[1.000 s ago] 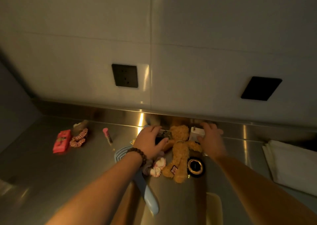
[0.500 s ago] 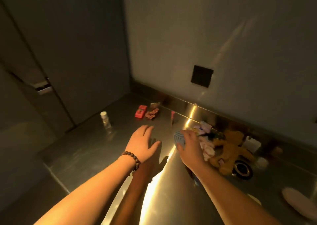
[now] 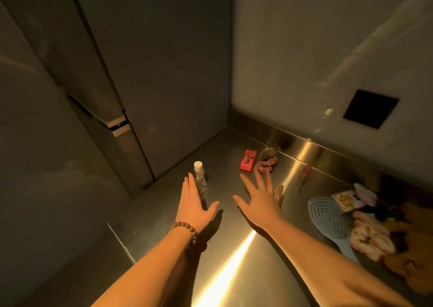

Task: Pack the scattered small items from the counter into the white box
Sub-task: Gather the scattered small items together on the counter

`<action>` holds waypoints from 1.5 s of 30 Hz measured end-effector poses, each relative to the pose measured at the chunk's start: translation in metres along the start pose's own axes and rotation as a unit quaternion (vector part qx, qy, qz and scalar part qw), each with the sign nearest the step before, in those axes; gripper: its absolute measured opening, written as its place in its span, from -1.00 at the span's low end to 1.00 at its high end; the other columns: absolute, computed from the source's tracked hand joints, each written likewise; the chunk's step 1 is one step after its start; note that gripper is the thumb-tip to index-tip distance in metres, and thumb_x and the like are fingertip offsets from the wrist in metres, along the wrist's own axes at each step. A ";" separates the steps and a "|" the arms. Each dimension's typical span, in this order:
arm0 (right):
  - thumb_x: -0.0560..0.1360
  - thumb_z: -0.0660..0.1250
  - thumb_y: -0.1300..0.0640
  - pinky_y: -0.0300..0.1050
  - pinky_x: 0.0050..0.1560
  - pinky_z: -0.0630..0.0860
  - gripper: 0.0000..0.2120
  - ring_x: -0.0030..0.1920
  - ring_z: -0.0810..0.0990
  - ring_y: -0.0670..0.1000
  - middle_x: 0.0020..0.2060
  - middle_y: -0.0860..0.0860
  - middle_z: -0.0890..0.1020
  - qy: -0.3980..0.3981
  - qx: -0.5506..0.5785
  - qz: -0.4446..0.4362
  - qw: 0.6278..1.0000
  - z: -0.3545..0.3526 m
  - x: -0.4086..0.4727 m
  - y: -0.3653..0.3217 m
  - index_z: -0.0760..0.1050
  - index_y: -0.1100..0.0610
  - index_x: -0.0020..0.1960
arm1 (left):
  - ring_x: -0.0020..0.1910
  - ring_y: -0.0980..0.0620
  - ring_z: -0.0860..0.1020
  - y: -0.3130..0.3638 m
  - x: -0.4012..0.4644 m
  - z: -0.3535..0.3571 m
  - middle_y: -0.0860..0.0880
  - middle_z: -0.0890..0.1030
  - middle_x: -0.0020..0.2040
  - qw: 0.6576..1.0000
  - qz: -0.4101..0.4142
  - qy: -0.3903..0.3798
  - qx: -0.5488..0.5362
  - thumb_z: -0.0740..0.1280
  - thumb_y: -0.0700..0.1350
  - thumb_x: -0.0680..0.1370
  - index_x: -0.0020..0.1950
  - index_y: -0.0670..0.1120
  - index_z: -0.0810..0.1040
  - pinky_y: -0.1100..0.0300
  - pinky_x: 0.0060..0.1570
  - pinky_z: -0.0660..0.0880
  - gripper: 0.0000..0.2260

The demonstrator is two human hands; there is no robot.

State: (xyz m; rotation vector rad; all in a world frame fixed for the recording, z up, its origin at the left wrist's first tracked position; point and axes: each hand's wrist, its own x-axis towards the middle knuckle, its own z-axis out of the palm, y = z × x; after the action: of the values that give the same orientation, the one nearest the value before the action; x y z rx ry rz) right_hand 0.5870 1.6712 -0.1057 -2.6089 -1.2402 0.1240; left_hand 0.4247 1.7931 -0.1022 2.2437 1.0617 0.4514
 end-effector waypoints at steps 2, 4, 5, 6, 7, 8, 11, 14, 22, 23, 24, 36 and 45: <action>0.46 -0.02 -0.43 0.46 0.35 -0.25 -0.30 0.51 -0.31 0.16 0.55 -0.05 -0.20 0.000 -0.031 0.012 0.999 0.001 0.034 -0.007 -0.11 -0.26 0.51 | 0.50 0.00 0.05 -0.012 0.027 0.002 0.00 -0.06 0.55 0.998 -0.018 -0.016 -0.055 0.44 0.11 0.36 0.51 0.04 -0.26 0.14 0.39 0.09 0.01; 0.45 -0.01 -0.45 0.51 0.35 -0.18 -0.28 0.50 -0.33 0.17 0.54 -0.05 -0.24 0.002 -0.053 0.023 0.998 0.002 0.066 -0.011 -0.14 -0.26 0.51 | 0.46 0.00 0.17 -0.021 0.055 0.004 -0.02 0.06 0.53 0.994 -0.037 -0.017 -0.102 0.48 0.02 0.34 0.52 0.06 -0.18 0.21 0.35 0.12 -0.01; 0.44 0.00 -0.45 0.52 0.34 -0.16 -0.27 0.50 -0.34 0.18 0.54 -0.04 -0.25 0.003 -0.061 0.033 0.998 0.002 0.081 -0.012 -0.15 -0.26 0.51 | 0.44 0.01 0.20 -0.025 0.068 0.005 -0.03 0.12 0.51 0.992 -0.043 -0.016 -0.117 0.49 -0.01 0.35 0.52 0.05 -0.13 0.23 0.33 0.12 -0.03; 0.43 0.01 -0.46 0.52 0.34 -0.16 -0.25 0.50 -0.33 0.19 0.54 -0.03 -0.26 0.006 -0.069 0.047 0.996 0.003 0.095 -0.012 -0.17 -0.26 0.51 | 0.42 0.02 0.24 -0.028 0.080 0.007 -0.03 0.19 0.49 0.991 -0.045 -0.015 -0.127 0.49 -0.04 0.36 0.52 0.04 -0.07 0.25 0.32 0.14 -0.07; 0.42 0.01 -0.47 0.53 0.33 -0.16 -0.23 0.50 -0.33 0.21 0.54 -0.02 -0.27 0.008 -0.076 0.063 0.995 0.003 0.108 -0.010 -0.19 -0.26 0.51 | 0.38 0.03 0.29 -0.031 0.090 0.009 -0.01 0.27 0.44 0.990 -0.041 -0.015 -0.134 0.48 -0.07 0.38 0.52 0.04 0.00 0.25 0.30 0.18 -0.13; 0.41 0.01 -0.49 0.53 0.33 -0.15 -0.21 0.50 -0.33 0.22 0.54 -0.01 -0.28 0.008 -0.082 0.080 0.993 0.003 0.121 -0.008 -0.22 -0.26 0.51 | 0.33 0.06 0.34 -0.032 0.099 0.010 0.02 0.35 0.38 0.990 -0.030 -0.016 -0.136 0.47 -0.09 0.39 0.50 0.04 0.06 0.25 0.26 0.23 -0.19; 0.39 -0.03 -0.52 0.58 0.29 -0.18 -0.21 0.47 -0.39 0.27 0.52 0.01 -0.33 -0.020 -0.099 0.121 0.987 0.008 0.149 0.002 -0.27 -0.28 0.48 | 0.09 0.14 0.49 -0.033 0.119 0.015 0.12 0.52 0.10 0.990 0.003 -0.030 -0.140 0.43 -0.12 0.43 0.32 0.12 0.28 0.41 0.02 0.35 -0.47; 0.44 -0.04 -0.45 0.53 0.32 -0.11 -0.29 0.47 -0.37 0.28 0.56 0.01 -0.14 -0.046 -0.095 0.142 0.984 0.021 0.156 0.010 -0.11 -0.25 0.51 | -0.13 0.21 0.54 -0.029 0.134 0.021 0.15 0.56 -0.14 0.989 0.019 -0.029 -0.147 0.45 -0.13 0.43 0.07 0.11 0.38 0.56 -0.25 0.34 -0.66; 0.47 0.10 -0.17 0.09 0.41 0.08 -0.40 0.53 -0.06 0.09 0.50 0.06 0.18 -0.009 -0.018 0.089 0.996 0.036 0.122 0.019 0.16 -0.15 0.49 | -0.19 0.40 0.49 -0.003 0.144 0.036 0.14 0.55 -0.21 0.982 0.045 -0.053 -0.175 0.45 -0.14 0.42 -0.06 0.04 0.42 0.56 -0.29 0.35 -0.76; 0.48 0.12 -0.16 0.08 0.42 0.06 -0.41 0.53 -0.07 0.08 0.51 0.05 0.17 -0.013 -0.008 0.084 0.996 0.036 0.114 0.020 0.16 -0.15 0.49 | -0.21 0.37 0.50 0.001 0.141 0.037 0.14 0.54 -0.20 0.982 0.047 -0.062 -0.172 0.45 -0.14 0.42 -0.06 0.03 0.41 0.56 -0.30 0.35 -0.76; 0.49 0.14 -0.14 0.09 0.43 0.05 -0.42 0.53 -0.07 0.08 0.51 0.05 0.16 -0.017 -0.005 0.080 0.997 0.035 0.105 0.020 0.17 -0.14 0.49 | -0.21 0.33 0.50 0.005 0.136 0.039 0.14 0.54 -0.19 0.982 0.049 -0.073 -0.168 0.46 -0.14 0.42 -0.07 0.02 0.41 0.54 -0.30 0.35 -0.76; 0.55 0.09 -0.08 0.08 0.41 0.14 -0.49 0.53 0.02 0.12 0.48 0.11 0.25 0.016 -0.052 0.073 0.996 0.018 -0.029 0.058 0.19 -0.10 0.50 | -0.03 0.03 0.40 0.080 0.054 0.090 0.01 0.47 -0.08 0.976 0.137 -0.127 -0.115 0.44 0.07 0.39 -0.04 -0.04 0.49 0.15 -0.08 0.36 -0.72; 0.60 0.04 -0.04 0.07 0.46 0.10 -0.61 0.54 -0.04 0.10 0.49 0.07 0.23 0.010 -0.065 0.052 0.996 -0.013 -0.080 0.106 0.32 0.00 0.39 | -0.18 0.16 0.41 0.140 0.019 0.121 0.13 0.43 -0.17 0.970 0.167 -0.141 -0.110 0.50 0.07 0.33 -0.05 0.02 0.51 0.40 -0.22 0.25 -0.70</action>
State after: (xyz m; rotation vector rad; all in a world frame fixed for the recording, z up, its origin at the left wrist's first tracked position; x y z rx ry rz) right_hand 0.6182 1.5423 -0.1234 -2.7796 -1.1418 0.0375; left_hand 0.5812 1.6928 -0.1011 2.2070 0.4662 0.3539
